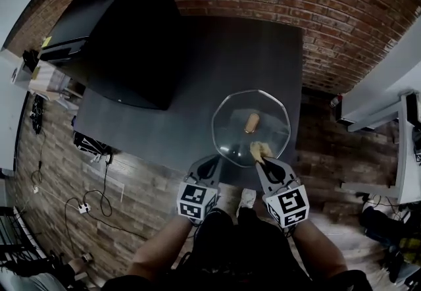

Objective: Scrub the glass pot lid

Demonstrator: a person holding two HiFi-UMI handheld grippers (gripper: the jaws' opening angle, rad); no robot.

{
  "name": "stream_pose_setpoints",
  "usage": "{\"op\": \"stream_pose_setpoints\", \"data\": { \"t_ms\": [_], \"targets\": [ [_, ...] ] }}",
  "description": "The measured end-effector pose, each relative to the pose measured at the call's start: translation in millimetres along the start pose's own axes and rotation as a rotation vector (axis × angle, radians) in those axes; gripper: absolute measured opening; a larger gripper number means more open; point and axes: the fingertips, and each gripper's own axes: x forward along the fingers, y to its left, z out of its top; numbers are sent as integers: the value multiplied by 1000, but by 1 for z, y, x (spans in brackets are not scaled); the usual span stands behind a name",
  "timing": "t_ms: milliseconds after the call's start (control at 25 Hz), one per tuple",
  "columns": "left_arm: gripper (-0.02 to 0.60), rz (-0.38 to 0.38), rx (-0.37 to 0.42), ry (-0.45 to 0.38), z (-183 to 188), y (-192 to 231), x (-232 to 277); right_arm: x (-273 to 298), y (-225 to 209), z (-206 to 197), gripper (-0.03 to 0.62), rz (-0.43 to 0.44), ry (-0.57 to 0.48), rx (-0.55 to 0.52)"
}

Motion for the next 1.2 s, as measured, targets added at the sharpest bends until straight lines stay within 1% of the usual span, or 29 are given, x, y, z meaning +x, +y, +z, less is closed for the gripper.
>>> {"op": "stream_pose_setpoints", "data": {
  "t_ms": [240,440,560,800,1000,1200],
  "targets": [
    [31,-4,14,78,-21,15,29,19,-7,-22,41,7,53,58],
    [31,-39,32,143,-37,29,48,38,-3,-36,41,-13,88,91],
    [31,-77,39,184,-44,40,56,56,4,-42,41,-31,113,104],
    [31,-166,93,245,-49,63,78,90,9,-48,41,-107,155,166],
    [31,-258,143,299,-58,69,91,116,15,-54,41,-169,180,258],
    [31,-319,152,332,-63,73,102,138,20,-61,41,-213,199,302]
  ]
}}
